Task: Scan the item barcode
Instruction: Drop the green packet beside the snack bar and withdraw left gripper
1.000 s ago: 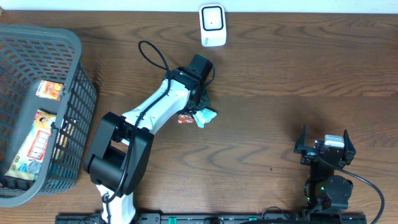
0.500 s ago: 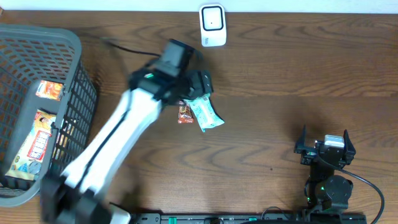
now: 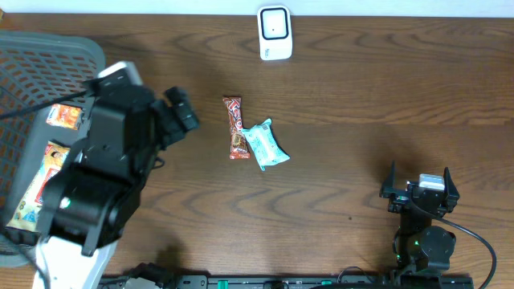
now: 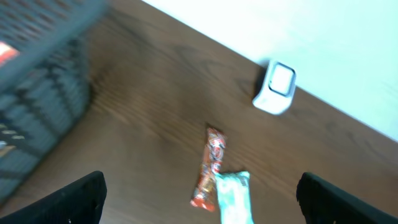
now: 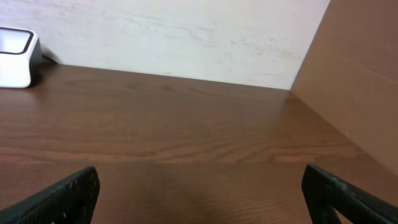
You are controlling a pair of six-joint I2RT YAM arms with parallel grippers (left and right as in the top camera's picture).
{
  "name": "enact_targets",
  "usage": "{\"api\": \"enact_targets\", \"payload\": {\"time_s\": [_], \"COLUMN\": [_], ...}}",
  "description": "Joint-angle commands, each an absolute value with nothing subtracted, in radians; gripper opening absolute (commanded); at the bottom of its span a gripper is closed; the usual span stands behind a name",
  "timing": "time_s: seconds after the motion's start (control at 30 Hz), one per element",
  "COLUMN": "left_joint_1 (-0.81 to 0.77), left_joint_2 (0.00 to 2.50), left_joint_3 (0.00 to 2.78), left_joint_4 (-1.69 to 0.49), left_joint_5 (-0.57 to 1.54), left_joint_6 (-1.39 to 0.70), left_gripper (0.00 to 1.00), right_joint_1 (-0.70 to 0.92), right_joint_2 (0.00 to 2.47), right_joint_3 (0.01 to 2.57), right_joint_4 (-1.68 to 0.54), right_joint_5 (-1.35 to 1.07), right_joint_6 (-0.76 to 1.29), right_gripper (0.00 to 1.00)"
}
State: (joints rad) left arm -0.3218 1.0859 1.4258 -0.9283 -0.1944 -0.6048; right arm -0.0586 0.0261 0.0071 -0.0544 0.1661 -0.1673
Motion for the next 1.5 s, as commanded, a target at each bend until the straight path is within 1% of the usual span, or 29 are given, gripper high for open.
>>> {"api": "enact_targets", "payload": {"time_s": [0.0, 0.33, 0.47, 0.63, 0.87, 1.03, 1.2, 1.33, 1.47], "left_joint_1": [-0.285, -0.279, -0.279, -0.279, -0.211, -0.092, 0.058, 0.215, 0.363], "left_joint_2": [1.038, 1.048, 1.057, 1.045, 1.042, 1.029, 1.032, 1.055, 1.098], "left_joint_3": [1.438, 1.438, 1.438, 1.450, 1.554, 1.631, 1.633, 1.633, 1.633], "left_joint_4": [-0.952, -0.943, -0.884, -0.793, -0.768, -0.798, -0.919, -0.988, -1.026], "left_joint_5": [-0.275, -0.275, -0.275, -0.276, -0.276, -0.294, -0.448, -0.468, -0.429], "left_joint_6": [-0.595, -0.595, -0.590, -0.514, -0.518, -0.488, -0.480, -0.543, -0.643], "left_gripper": [0.98, 0.98, 0.98, 0.98, 0.98, 0.98, 0.98, 0.98, 0.98], "right_joint_1": [-0.062, -0.062, -0.062, -0.062, -0.062, -0.062, -0.062, -0.062, -0.062], "right_joint_2": [0.026, 0.026, 0.026, 0.026, 0.026, 0.026, 0.026, 0.026, 0.026], "right_joint_3": [0.006, 0.006, 0.006, 0.006, 0.006, 0.006, 0.006, 0.006, 0.006], "right_joint_4": [-0.057, -0.057, -0.057, -0.057, -0.057, -0.057, -0.057, -0.057, -0.057], "right_joint_5": [0.174, 0.174, 0.174, 0.174, 0.174, 0.174, 0.174, 0.174, 0.174], "right_joint_6": [-0.177, -0.177, -0.177, -0.177, -0.177, -0.177, -0.177, -0.177, -0.177], "right_gripper": [0.99, 0.99, 0.99, 0.99, 0.99, 0.99, 0.99, 0.99, 0.99]}}
